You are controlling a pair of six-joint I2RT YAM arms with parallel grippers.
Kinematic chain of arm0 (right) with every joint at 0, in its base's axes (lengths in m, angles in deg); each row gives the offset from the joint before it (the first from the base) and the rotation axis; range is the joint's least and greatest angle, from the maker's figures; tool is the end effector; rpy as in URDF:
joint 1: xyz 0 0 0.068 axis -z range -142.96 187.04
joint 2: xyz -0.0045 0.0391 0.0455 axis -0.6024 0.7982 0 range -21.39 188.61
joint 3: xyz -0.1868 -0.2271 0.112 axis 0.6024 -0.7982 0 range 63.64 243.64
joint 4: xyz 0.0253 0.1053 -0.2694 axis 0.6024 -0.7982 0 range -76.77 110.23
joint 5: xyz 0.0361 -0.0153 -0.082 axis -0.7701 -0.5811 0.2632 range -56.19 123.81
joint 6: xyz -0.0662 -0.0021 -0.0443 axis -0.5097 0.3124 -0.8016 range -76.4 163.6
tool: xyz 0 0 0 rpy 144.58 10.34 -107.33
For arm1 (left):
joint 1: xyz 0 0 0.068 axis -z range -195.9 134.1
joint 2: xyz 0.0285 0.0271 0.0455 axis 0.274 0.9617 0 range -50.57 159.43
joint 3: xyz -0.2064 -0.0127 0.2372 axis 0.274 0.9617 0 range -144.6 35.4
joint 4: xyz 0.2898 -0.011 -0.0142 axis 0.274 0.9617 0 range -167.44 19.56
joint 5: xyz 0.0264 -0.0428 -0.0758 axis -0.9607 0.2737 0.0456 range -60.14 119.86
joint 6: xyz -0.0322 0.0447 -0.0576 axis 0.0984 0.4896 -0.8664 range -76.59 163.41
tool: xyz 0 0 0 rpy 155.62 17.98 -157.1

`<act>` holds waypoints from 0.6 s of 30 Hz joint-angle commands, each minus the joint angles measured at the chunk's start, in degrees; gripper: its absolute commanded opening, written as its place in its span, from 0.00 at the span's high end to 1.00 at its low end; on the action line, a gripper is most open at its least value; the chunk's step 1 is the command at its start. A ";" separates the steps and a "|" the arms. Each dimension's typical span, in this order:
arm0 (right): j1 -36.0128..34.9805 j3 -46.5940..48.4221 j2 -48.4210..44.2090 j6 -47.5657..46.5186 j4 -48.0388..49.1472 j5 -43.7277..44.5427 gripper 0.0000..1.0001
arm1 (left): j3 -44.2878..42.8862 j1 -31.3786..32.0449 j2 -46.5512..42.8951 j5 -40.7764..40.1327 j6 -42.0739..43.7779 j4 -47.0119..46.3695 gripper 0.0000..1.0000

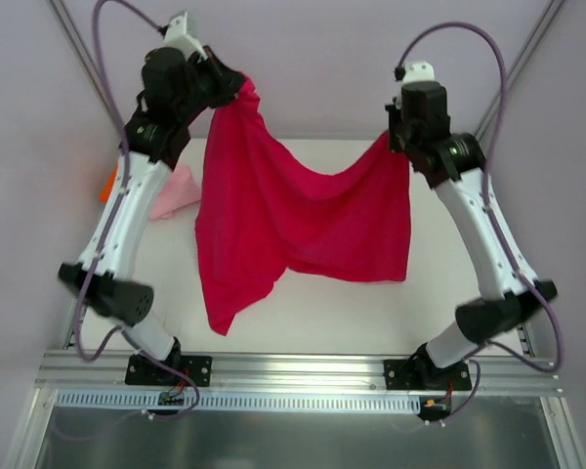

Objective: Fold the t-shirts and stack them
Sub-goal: Flatten out the tshirt

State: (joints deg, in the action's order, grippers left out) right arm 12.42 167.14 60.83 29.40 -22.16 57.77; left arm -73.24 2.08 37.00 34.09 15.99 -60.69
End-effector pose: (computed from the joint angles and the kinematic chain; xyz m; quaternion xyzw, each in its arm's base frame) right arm 0.3215 0.1168 0.5244 -0.1573 0.7999 -0.1203 0.5665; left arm 0.3643 -0.1236 0.5861 -0.0290 0.6794 -0.3060 0.6663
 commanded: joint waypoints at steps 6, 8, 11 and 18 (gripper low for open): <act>5.55 33.15 23.51 4.00 4.94 -1.99 0.99 | -36.99 -2.24 25.98 4.46 -6.84 3.65 1.00; 5.72 34.31 23.17 3.74 6.00 -1.99 0.99 | -35.60 -2.86 23.97 6.58 -9.31 0.05 1.00; 5.46 29.84 18.71 2.42 6.79 -2.79 0.99 | -28.85 -2.60 17.31 8.42 -8.89 -2.50 1.00; 4.32 12.07 0.61 -1.62 13.57 -1.64 0.99 | -11.26 2.23 -0.45 9.30 -2.39 -4.55 1.00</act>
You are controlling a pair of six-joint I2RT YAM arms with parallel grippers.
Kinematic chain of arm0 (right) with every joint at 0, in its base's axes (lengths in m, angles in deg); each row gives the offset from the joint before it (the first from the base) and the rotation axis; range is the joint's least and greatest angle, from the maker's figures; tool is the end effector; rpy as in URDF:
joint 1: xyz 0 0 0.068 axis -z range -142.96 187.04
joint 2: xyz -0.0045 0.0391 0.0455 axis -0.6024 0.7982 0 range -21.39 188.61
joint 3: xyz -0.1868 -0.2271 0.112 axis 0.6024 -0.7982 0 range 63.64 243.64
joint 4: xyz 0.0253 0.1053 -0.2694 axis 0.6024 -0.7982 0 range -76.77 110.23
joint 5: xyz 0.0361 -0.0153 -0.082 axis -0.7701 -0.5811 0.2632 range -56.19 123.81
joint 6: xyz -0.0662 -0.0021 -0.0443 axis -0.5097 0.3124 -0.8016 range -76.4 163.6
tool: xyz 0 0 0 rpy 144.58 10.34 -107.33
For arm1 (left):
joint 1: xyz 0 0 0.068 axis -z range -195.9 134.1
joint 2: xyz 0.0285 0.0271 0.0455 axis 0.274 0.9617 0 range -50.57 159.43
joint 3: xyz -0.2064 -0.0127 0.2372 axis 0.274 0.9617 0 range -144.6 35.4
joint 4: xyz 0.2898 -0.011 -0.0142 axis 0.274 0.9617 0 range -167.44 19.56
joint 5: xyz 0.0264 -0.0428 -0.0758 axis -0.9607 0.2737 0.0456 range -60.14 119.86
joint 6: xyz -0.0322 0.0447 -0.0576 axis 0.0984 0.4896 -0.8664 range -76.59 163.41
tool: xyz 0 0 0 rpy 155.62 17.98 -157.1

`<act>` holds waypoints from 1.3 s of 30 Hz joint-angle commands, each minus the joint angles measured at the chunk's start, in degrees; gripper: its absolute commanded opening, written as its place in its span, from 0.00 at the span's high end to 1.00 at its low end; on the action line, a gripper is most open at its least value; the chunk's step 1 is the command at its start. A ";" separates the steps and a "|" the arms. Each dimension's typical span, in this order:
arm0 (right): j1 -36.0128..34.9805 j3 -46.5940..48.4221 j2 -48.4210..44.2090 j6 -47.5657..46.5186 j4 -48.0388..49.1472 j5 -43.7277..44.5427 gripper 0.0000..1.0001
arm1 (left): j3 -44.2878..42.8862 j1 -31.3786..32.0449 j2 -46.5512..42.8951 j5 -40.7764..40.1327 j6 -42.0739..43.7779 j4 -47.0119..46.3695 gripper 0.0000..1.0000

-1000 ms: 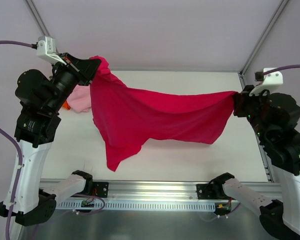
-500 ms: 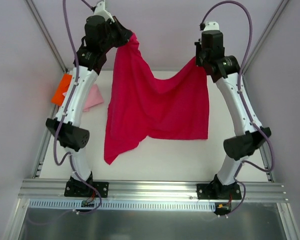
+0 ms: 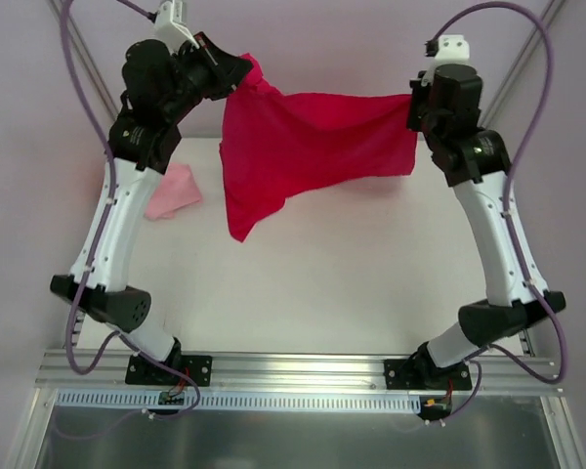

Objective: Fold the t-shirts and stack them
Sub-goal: Flatten out the tshirt

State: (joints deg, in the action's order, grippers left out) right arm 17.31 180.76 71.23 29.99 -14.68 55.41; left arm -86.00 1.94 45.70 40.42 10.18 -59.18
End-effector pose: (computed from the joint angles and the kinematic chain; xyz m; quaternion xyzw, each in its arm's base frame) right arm 0.3807 0.1098 0.5642 -0.1016 0.7575 -0.1102 0.6354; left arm 0.3941 -0.1401 0.6070 -0.0202 0.6639 -0.3763 0.6459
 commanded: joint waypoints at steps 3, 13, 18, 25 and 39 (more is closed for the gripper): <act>-1.97 -3.90 -16.73 -4.48 1.78 0.01 0.99 | 4.50 4.47 -16.62 3.23 6.33 -4.91 1.00; -2.69 -11.12 -35.57 -6.88 -2.60 -2.00 0.99 | 12.68 8.08 -35.08 14.99 7.22 -3.59 1.00; -2.77 -11.57 -43.48 -5.73 -7.77 -4.20 0.99 | 13.30 8.08 -41.06 19.66 7.30 -3.76 1.00; -2.69 -10.08 -46.48 -5.38 -15.35 0.00 0.99 | 11.02 8.08 -42.66 20.01 7.75 -2.00 1.00; -2.69 -10.24 -44.37 -3.01 -17.73 -3.75 0.99 | 20.15 8.08 -39.50 13.97 8.44 0.36 1.00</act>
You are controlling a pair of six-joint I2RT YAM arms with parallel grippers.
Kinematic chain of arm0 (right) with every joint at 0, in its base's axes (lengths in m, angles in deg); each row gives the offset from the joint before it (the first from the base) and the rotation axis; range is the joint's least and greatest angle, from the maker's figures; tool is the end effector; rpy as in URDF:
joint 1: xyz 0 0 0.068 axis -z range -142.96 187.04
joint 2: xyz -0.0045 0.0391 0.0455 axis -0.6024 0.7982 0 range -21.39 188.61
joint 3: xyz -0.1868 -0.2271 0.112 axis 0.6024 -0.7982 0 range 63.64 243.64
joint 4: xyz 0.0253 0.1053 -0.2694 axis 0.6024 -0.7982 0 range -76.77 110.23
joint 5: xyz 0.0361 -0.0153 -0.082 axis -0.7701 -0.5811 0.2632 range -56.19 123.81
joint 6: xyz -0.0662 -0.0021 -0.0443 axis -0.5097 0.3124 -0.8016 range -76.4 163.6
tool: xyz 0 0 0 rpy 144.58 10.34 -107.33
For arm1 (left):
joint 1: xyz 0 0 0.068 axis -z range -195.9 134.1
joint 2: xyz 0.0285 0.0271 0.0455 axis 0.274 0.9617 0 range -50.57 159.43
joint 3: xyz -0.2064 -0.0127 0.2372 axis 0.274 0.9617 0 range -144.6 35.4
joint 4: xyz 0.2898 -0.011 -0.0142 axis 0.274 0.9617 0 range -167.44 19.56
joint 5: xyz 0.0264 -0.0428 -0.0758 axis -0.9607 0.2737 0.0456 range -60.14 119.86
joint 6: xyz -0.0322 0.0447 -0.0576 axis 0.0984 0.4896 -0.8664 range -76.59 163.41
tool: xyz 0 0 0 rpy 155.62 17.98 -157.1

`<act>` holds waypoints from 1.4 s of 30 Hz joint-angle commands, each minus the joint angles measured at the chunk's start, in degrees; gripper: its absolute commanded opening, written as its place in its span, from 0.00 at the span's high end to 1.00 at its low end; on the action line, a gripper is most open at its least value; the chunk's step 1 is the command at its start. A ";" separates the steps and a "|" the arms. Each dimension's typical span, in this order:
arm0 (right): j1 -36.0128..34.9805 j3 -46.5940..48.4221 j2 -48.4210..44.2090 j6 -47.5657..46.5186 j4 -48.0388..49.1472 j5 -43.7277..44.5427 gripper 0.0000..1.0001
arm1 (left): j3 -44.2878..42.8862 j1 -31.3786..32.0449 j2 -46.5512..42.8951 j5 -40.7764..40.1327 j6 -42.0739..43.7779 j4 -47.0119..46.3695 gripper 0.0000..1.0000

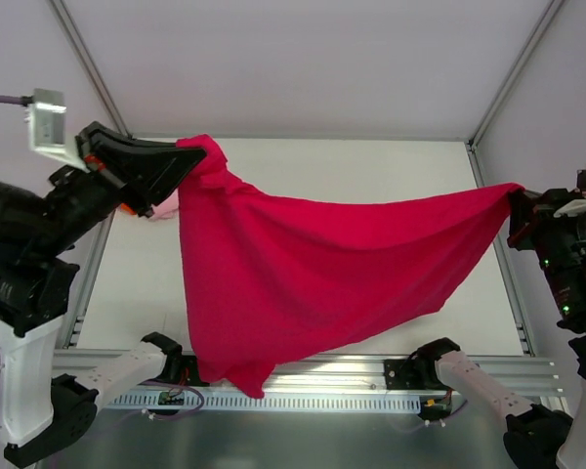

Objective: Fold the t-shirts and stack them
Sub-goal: Flatten out the tshirt

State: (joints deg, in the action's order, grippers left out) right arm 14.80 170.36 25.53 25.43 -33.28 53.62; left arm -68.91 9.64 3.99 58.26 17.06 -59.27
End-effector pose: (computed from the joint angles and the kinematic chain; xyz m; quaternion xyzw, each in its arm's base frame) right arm 0.0409 -0.0083 0.6213 -0.1067 0.6612 -0.0887 0.7373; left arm 0.0660 -0.0677 0.6832 0.2108 0.4746 -0.4779 0.7085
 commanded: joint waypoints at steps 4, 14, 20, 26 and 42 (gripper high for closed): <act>-0.17 -5.18 1.07 3.49 1.31 -4.43 0.99 | 6.84 0.30 3.79 -7.12 2.97 1.16 1.00; -0.26 -15.31 4.49 5.43 3.43 -8.73 0.99 | 10.09 0.39 9.24 -10.91 5.78 3.44 1.00; -0.26 -19.51 6.96 6.40 3.68 -10.32 0.99 | 12.54 0.39 11.17 -12.93 6.48 3.80 1.00; -0.17 -24.00 12.05 7.19 4.29 -9.10 0.99 | 20.01 0.30 13.63 -16.62 7.36 2.40 1.00; -0.17 -30.43 31.21 8.68 23.27 14.38 0.99 | 30.74 0.39 21.37 -27.16 5.61 -5.78 1.00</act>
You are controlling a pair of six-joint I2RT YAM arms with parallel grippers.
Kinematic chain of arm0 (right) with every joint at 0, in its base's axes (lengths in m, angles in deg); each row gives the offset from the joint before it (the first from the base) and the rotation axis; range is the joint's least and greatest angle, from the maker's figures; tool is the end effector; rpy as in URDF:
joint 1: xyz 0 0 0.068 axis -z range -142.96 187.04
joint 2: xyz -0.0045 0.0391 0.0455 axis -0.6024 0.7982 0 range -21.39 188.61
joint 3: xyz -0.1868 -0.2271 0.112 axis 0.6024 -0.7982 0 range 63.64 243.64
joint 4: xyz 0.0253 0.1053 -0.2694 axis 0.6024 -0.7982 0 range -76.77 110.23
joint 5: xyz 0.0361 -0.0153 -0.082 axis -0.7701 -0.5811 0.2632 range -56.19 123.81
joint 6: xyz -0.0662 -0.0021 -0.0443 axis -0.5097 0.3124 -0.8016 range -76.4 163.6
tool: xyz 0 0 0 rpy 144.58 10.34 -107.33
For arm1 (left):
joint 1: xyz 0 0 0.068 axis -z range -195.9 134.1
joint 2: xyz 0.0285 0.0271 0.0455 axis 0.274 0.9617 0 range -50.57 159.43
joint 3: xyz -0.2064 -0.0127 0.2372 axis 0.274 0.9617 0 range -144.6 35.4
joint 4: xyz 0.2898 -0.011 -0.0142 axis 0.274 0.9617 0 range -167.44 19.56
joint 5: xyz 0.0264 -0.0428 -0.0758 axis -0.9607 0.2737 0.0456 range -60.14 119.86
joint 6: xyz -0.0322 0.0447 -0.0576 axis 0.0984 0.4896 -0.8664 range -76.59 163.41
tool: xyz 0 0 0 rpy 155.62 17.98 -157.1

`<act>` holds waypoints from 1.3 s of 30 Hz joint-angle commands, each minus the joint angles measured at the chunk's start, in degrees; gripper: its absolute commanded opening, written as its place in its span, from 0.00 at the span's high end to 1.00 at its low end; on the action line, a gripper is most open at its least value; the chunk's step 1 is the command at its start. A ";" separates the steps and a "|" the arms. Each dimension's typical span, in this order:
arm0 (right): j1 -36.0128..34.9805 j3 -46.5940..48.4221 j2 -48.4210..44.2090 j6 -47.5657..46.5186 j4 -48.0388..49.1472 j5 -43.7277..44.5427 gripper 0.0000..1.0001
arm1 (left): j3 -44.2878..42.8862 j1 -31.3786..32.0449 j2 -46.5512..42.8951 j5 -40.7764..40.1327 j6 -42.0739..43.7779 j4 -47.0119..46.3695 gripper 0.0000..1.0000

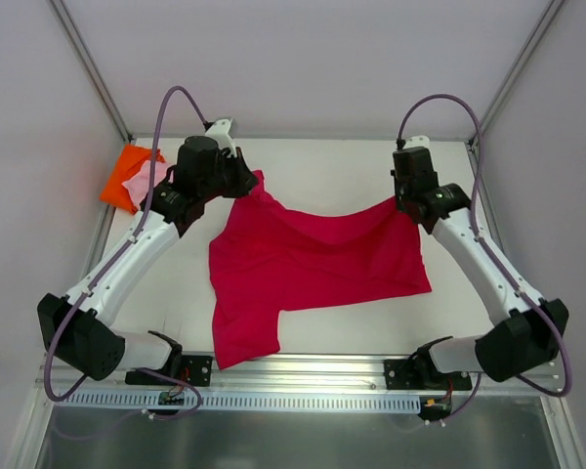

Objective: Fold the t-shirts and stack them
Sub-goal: Flatten out the tshirt

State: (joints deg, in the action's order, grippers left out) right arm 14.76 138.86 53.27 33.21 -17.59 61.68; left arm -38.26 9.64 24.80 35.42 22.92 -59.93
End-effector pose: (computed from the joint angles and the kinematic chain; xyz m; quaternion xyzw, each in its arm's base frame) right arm 0.3091 0.0920 0.3908 -0.1419 0.8646 -0.1700 0.4511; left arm 0.3166 -0.1587 0.4155 0.0639 0.8123 -0.2626 0.5169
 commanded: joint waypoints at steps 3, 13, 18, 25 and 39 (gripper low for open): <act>-0.30 2.56 7.43 1.78 11.27 6.22 0.99 | 0.81 0.39 1.70 -7.66 -0.95 -6.00 1.00; -1.36 8.97 16.82 -4.97 24.37 11.49 0.99 | -1.12 0.39 9.77 -10.76 -4.38 -13.03 1.00; -0.57 12.39 20.96 -9.20 27.98 17.38 0.99 | -8.40 0.39 16.54 -9.69 -4.38 -13.82 1.00; 0.22 10.57 23.35 -13.69 32.02 22.48 0.99 | -17.64 0.39 24.11 -11.97 -3.07 -13.57 1.00; 6.72 13.89 26.51 -14.57 32.03 24.24 0.99 | -28.19 -0.58 33.08 -17.60 -1.39 -12.51 1.00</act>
State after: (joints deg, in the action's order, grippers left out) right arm 20.00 148.52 78.66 18.45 12.61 84.13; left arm -63.33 9.55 57.04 20.95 20.30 -70.85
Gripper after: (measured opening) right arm 0.035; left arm 0.022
